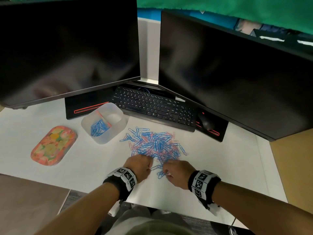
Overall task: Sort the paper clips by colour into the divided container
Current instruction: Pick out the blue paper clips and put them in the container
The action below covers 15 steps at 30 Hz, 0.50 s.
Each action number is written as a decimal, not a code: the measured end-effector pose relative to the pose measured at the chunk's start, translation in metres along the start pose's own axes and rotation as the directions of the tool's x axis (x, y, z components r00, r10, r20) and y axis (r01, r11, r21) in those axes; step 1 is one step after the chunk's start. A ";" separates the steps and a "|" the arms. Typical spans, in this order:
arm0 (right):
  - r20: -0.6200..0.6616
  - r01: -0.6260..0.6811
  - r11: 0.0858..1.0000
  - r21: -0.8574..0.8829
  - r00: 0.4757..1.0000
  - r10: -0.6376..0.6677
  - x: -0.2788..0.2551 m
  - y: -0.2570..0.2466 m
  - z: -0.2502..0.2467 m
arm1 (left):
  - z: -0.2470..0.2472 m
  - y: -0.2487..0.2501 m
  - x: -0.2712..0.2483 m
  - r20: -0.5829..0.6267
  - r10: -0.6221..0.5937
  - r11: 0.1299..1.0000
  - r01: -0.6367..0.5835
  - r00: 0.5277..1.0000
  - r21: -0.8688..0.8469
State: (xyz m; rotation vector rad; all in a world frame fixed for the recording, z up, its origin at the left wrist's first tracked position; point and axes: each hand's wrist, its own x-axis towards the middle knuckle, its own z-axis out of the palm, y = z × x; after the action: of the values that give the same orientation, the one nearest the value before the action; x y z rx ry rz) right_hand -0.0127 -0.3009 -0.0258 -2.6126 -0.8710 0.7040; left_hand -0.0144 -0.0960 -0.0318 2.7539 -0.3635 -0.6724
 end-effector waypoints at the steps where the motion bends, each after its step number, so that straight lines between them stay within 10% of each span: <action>1: -0.001 0.026 1.000 -0.014 1.000 -0.026 0.002 -0.001 0.001 | 0.001 0.003 0.002 -0.010 0.003 1.000 -0.003 1.000 -0.001; 15: -0.066 -0.006 0.995 0.098 0.998 0.012 0.022 0.005 0.002 | 0.005 0.006 0.010 -0.063 -0.034 0.999 0.032 0.997 -0.030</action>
State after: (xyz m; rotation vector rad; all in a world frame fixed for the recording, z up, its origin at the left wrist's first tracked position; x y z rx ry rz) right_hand 0.0046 -0.2908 -0.0372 -2.5392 -0.7857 0.6416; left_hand -0.0096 -0.1052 -0.0381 2.7515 -0.2931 -0.5924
